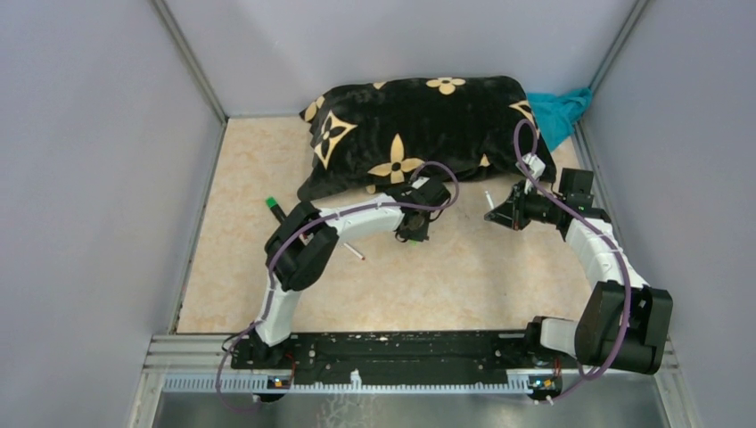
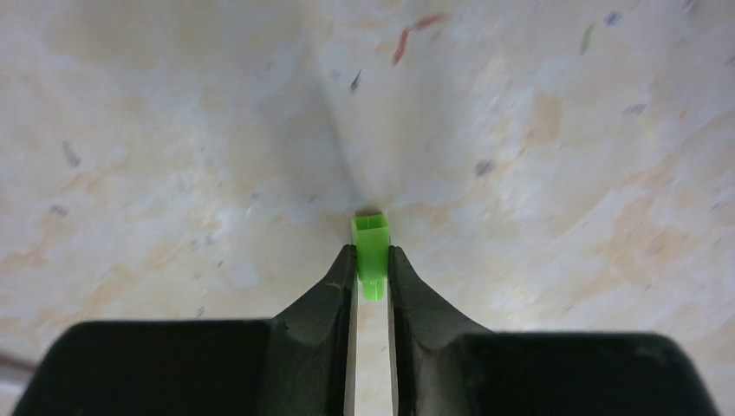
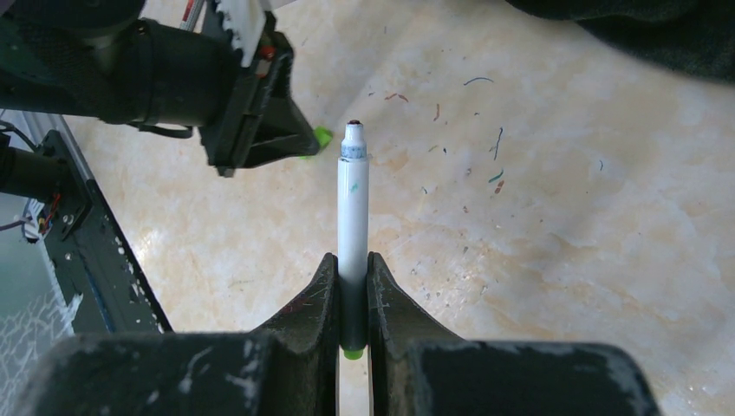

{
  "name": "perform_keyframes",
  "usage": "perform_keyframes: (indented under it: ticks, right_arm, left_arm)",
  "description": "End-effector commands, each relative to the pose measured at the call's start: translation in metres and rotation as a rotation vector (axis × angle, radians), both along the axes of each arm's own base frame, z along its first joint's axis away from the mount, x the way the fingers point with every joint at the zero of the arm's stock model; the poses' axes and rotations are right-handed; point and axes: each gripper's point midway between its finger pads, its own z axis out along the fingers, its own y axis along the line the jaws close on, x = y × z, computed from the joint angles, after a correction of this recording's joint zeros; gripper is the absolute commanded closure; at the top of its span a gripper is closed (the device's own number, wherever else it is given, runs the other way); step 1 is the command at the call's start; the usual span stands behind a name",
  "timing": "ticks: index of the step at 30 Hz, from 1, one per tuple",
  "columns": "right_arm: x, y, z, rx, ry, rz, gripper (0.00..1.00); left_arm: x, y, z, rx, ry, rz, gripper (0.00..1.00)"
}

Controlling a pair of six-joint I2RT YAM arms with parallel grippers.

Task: Insert the pens into the pen caps

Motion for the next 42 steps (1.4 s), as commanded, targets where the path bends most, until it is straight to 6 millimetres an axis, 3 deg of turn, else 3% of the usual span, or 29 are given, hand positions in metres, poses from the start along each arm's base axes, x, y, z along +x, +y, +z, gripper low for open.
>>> perform_keyframes:
  ticks: [1, 9, 16, 24, 30, 42]
  right_arm:
    - [0.002, -0.002, 0.011, 0.004, -0.061, 0.01, 1.0]
    - [0.002, -0.001, 0.009, 0.012, -0.053, 0.015, 1.0]
    - [0.002, 0.0, 0.009, 0.016, -0.051, 0.018, 1.0]
    - [0.002, 0.0, 0.009, 0.016, -0.051, 0.018, 1.0]
    - [0.002, 0.0, 0.008, 0.017, -0.047, 0.018, 1.0]
    - [0.002, 0.0, 0.008, 0.016, -0.05, 0.018, 1.0]
  left_arm:
    - [-0.01, 0.019, 0.015, -0.02, -0.022, -0.062, 0.8]
    - [-0.023, 0.041, 0.01, -0.037, 0.017, -0.019, 0.71]
    - [-0.015, 0.041, 0.014, -0.02, 0.01, 0.004, 0.58]
    - [-0.018, 0.042, 0.014, 0.004, 0.053, 0.066, 0.58]
    - [-0.025, 0.052, 0.002, 0.043, 0.1, 0.147, 0.61]
    - [-0.033, 0.047, -0.02, 0.046, 0.163, 0.144, 0.62]
